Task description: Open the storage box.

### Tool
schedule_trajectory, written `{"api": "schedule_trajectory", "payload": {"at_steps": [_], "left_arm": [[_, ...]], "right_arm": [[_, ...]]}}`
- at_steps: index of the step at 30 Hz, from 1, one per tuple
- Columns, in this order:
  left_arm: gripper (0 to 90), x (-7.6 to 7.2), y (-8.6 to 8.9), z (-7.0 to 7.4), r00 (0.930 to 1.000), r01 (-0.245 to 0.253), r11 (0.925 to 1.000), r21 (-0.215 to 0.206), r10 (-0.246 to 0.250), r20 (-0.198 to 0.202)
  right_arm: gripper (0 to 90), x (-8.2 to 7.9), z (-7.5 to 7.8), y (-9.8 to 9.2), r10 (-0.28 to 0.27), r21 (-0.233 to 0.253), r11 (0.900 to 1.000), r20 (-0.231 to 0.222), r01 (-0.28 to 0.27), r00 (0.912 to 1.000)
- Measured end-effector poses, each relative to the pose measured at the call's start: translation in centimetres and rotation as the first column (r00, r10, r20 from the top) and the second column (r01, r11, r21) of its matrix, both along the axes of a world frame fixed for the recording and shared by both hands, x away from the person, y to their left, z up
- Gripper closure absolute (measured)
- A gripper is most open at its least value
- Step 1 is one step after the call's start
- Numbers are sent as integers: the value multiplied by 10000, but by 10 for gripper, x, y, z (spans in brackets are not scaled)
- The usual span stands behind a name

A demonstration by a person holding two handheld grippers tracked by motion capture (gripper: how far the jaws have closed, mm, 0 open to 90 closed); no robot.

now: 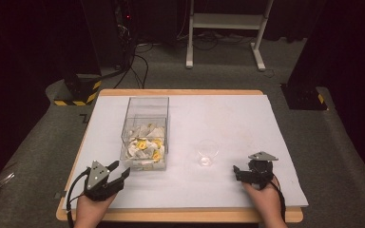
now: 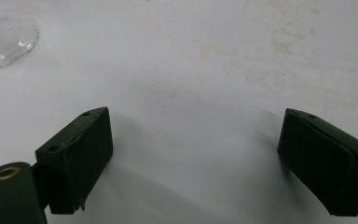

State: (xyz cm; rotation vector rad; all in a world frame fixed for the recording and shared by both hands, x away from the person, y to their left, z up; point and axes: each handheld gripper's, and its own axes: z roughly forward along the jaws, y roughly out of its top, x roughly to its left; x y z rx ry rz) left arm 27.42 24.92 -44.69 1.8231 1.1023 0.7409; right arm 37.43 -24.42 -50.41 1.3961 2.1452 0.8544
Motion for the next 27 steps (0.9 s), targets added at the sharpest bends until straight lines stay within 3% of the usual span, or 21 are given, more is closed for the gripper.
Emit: {"api": "schedule_trajectory", "payload": {"at_steps": [5,14,19,27], "left_arm": [[487,1,2,3,9998,-188,9998,75,187,74],[486,4,2,10,9983,-478,9987,-172,483,313],[478,11,2,15,9976,-590,9976,-363,602,341],[483,23,0,20,9973,-637,9976,-283,647,349]], "right_arm": [[101,0,0,0,0,2,10000,-1,0,10000],[101,0,0,0,-1,1,10000,2,1,10000],[101,0,0,0,1,7,10000,-2,-1,10000],[101,0,0,0,-1,8,10000,-2,1,10000]]}}
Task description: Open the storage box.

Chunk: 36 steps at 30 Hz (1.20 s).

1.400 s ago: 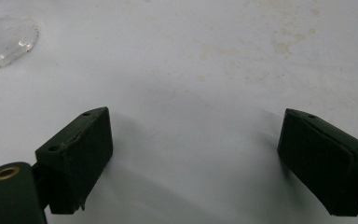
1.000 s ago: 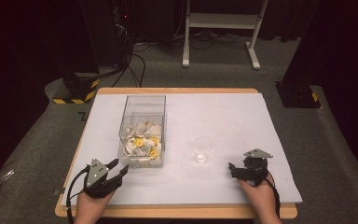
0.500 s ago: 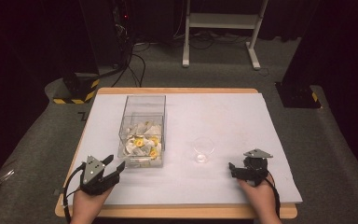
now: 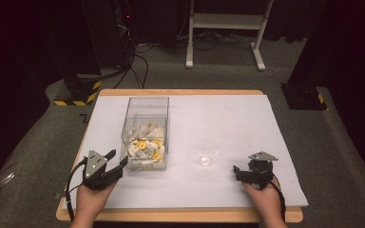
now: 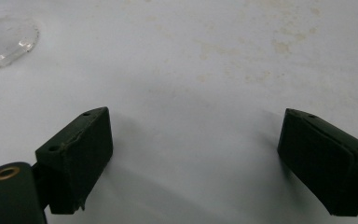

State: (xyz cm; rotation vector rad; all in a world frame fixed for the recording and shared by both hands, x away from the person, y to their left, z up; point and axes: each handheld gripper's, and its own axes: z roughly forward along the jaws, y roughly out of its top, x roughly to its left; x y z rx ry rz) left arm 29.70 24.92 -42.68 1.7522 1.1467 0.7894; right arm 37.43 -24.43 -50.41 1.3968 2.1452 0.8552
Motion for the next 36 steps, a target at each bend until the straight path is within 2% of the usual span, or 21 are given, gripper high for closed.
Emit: {"api": "schedule_trajectory", "payload": {"at_steps": [7,11,18,26,36], "left_arm": [[518,13,1,0,9999,-69,9999,90,70,-81],[530,20,4,-5,9993,-265,9996,-73,263,-267],[565,25,1,-13,9984,-369,9992,-143,362,-426],[622,30,-1,-18,9979,-550,9984,-118,546,-349],[647,35,1,-24,9978,-548,9982,-222,539,-387]], "right_arm": [[101,0,0,0,1,-1,10000,0,-1,10000],[101,0,0,0,1,-5,10000,5,-1,10000],[101,0,0,0,2,-7,10000,5,-2,10000],[101,0,0,0,0,-9,10000,7,0,10000],[101,0,0,0,-1,-8,10000,8,1,10000]]}}
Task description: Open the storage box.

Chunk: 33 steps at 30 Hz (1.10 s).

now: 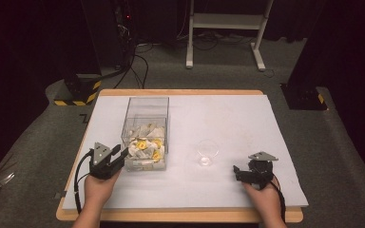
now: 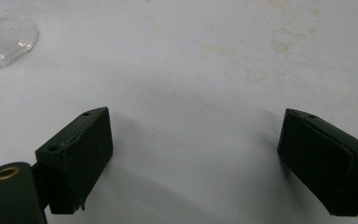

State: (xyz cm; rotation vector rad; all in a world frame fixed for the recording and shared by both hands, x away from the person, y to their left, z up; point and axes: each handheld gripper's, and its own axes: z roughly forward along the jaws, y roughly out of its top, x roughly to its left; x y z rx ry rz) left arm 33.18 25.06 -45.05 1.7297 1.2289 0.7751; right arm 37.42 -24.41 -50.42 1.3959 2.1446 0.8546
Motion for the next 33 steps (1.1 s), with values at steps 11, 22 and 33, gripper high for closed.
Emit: {"api": "schedule_trajectory", "payload": {"at_steps": [11,22,33], "left_arm": [[674,-3,0,-2,10000,-57,10000,-61,57,41],[722,-7,-2,-3,9999,-96,10000,18,96,66],[747,-13,-2,-3,9999,-158,9998,93,158,52]], "right_arm": [[101,0,0,0,1,0,10000,3,-1,10000],[101,0,0,0,1,5,10000,1,-1,10000],[101,0,0,0,-2,8,10000,1,2,10000]]}}
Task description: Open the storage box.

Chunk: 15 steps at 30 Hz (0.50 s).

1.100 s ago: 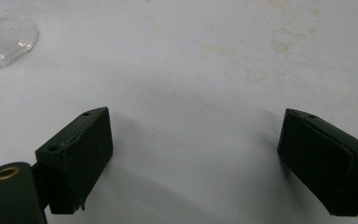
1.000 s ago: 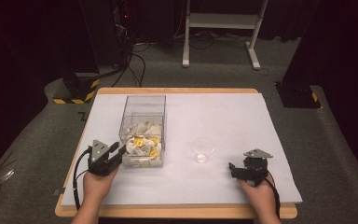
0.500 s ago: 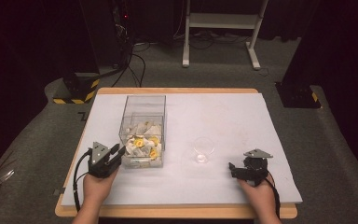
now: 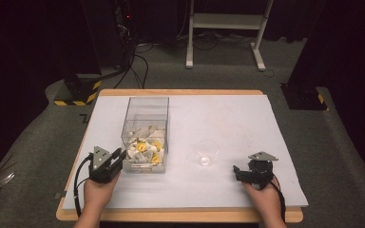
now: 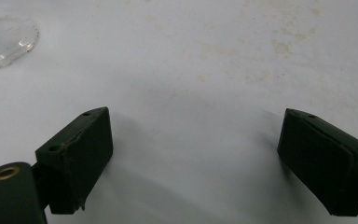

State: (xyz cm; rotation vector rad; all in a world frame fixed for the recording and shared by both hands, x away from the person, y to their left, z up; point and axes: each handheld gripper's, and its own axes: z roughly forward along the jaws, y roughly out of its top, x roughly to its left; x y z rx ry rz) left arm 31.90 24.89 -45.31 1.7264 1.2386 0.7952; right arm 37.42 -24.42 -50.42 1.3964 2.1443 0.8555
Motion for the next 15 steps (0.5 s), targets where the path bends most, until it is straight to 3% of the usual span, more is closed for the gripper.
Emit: {"api": "schedule_trajectory", "payload": {"at_steps": [15], "left_arm": [[762,-11,1,0,10000,7,10000,76,-6,-85]], "right_arm": [[102,0,0,0,4,0,10000,-2,-4,10000]]}}
